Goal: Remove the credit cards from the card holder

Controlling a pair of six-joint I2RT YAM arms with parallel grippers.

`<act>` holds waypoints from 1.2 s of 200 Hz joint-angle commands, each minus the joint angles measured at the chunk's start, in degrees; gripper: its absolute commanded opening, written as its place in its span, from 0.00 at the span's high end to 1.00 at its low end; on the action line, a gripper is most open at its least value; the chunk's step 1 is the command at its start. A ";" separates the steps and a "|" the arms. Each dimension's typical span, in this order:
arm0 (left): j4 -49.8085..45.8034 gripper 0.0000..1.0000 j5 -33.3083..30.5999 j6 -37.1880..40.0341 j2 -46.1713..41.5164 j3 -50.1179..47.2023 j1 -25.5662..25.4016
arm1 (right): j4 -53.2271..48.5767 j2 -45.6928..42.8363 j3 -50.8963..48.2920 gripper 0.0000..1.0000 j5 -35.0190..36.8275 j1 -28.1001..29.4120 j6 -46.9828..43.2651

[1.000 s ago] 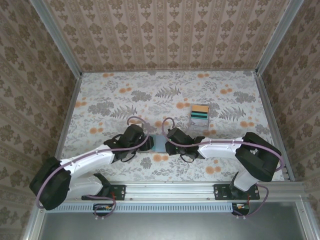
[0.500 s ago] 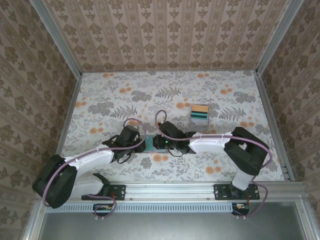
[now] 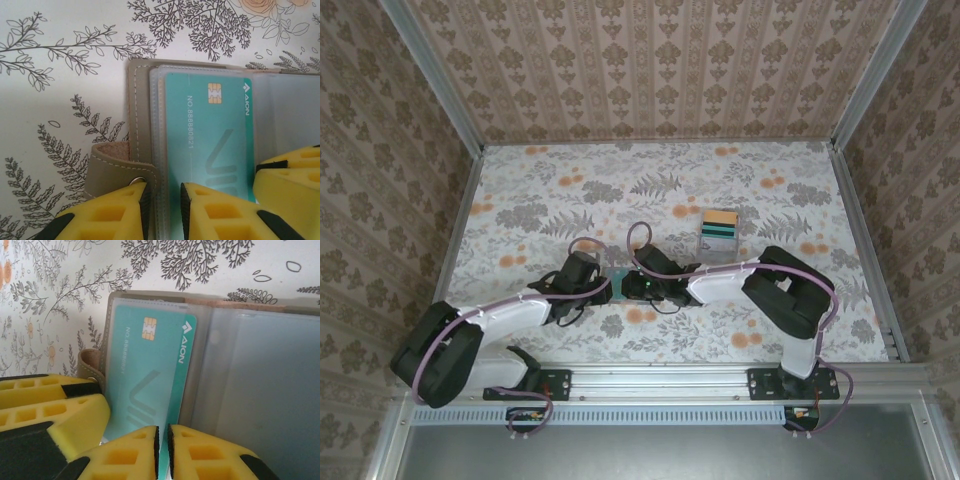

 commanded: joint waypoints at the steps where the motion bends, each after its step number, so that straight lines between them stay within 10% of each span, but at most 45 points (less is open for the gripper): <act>1: -1.28 0.74 1.22 -0.76 1.25 -1.07 0.13 | 1.20 1.12 0.23 0.82 -0.52 -0.56 2.03; 240: -2.30 0.88 0.68 -1.18 3.42 0.80 -2.23 | 5.50 2.32 -1.47 0.82 -4.69 -2.63 3.22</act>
